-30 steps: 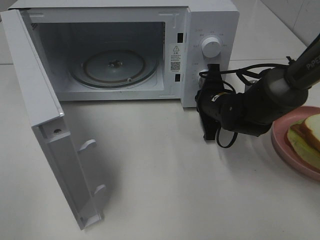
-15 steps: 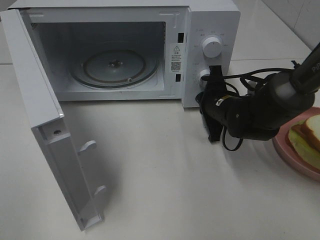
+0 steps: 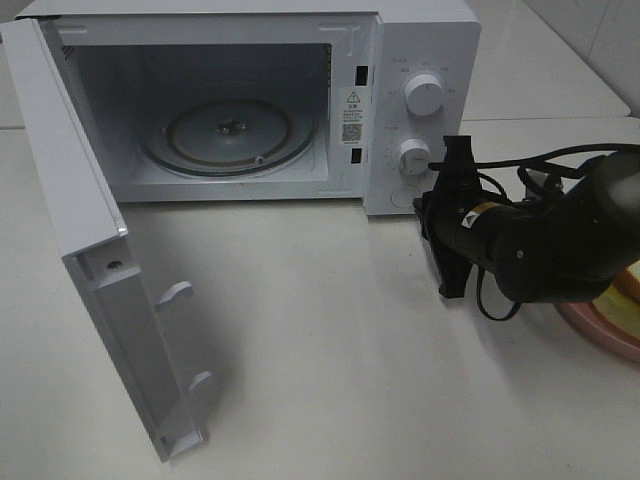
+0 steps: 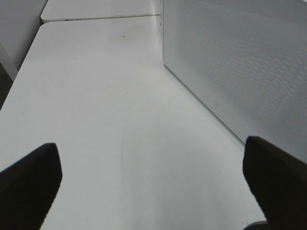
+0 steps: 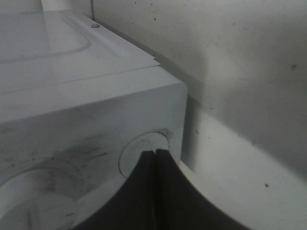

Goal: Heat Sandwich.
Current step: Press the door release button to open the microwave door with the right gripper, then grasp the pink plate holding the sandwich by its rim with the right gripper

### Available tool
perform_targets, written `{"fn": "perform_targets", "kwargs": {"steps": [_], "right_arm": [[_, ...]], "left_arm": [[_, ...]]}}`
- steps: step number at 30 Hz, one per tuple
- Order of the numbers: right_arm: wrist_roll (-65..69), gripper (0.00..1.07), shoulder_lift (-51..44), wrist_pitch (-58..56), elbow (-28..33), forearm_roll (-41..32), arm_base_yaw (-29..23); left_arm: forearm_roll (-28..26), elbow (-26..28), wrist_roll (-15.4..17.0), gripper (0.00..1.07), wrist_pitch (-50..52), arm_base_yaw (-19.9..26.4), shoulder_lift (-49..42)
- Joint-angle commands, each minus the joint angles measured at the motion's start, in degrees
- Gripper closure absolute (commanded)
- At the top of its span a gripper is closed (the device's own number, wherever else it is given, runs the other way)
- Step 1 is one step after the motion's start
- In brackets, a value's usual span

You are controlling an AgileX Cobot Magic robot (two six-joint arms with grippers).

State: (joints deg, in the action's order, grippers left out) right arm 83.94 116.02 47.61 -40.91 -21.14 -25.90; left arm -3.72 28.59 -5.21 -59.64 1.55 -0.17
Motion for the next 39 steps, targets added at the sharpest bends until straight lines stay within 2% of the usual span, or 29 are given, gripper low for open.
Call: {"fn": "perform_targets", "kwargs": {"steps": [1,9,16,27,31,33,36,39], "right_arm": [[0.40,1.07,-1.78,-0.40,1.60,1.72,-0.17],[-0.11,1.07,-9.40,-4.93,6.47,7.05,-0.17],[-6.88,1.05,-14.78,-15.07,6.59,8.82,-0.17],[-42.91,1.03,-24.64,-38.96,6.59,8.31,-0.17],[-50.31,1.03,-26.36,-45.09,6.36,8.42,-0.17],[-58.33,1.03,-27.67,-52.83,5.10,8.71,-0.17],[-64.17,1.02,-28.76,-58.10,4.01,9.51,-0.17],[-73.68,1.01,-29.91,-65.89,1.66,13.87,-0.17]], "left_arm": [[0.06,-0.23,0.17,0.10,0.23,-0.23,-1.55],[0.06,-0.23,0.17,0.10,0.23,-0.23,-1.55],[0.06,-0.23,0.17,0.10,0.23,-0.23,-1.55],[0.06,-0.23,0.17,0.10,0.23,-0.23,-1.55],[0.06,-0.23,0.17,0.10,0.23,-0.23,-1.55],[0.06,-0.23,0.17,0.10,0.23,-0.23,-1.55],[0.06,-0.23,0.17,0.10,0.23,-0.23,-1.55],[0.06,-0.23,0.17,0.10,0.23,-0.23,-1.55]]}}
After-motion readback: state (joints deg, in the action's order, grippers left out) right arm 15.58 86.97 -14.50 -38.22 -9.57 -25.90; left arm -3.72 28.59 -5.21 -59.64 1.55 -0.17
